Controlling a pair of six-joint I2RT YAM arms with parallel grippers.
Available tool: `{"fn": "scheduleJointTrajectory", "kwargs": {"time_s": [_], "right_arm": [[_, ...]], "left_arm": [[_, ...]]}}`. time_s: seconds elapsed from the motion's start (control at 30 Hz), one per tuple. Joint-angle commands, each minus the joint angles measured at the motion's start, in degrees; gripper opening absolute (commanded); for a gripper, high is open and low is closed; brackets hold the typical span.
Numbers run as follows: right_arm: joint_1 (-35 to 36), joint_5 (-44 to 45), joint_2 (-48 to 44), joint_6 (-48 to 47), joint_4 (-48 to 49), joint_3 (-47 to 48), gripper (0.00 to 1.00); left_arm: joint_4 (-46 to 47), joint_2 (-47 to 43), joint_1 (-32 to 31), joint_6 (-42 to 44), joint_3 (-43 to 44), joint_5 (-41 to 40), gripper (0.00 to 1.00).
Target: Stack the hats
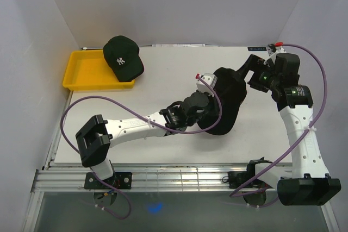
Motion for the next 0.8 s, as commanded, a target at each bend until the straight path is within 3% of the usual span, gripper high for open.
{"fn": "scheduleJointTrajectory", "kwargs": {"time_s": [0.0, 0.23, 0.53, 0.77], "right_arm": [[0.0, 0.0, -0.2, -1.6, 3.4, -1.5, 0.94], [-0.1, 1.2, -0.2, -2.1, 4.7, -4.5, 0.88], [0.0, 2.7, 0.5, -3.0, 4.8, -4.7, 0.86], [-0.1, 3.2, 0.6, -3.5, 4.9, -5.8, 0.87]], "left_arm": [[-4.7, 1.7, -0.2, -1.5, -2.0, 2.9, 0.00], [-4.3, 2.8, -0.1, -3.3, -2.9, 2.5, 0.18], [-3.7, 1.4, -0.2, -3.2, -3.6, 1.0, 0.52], [-2.6, -3.1, -0.3, -2.8, -5.6, -0.8, 0.63]]}}
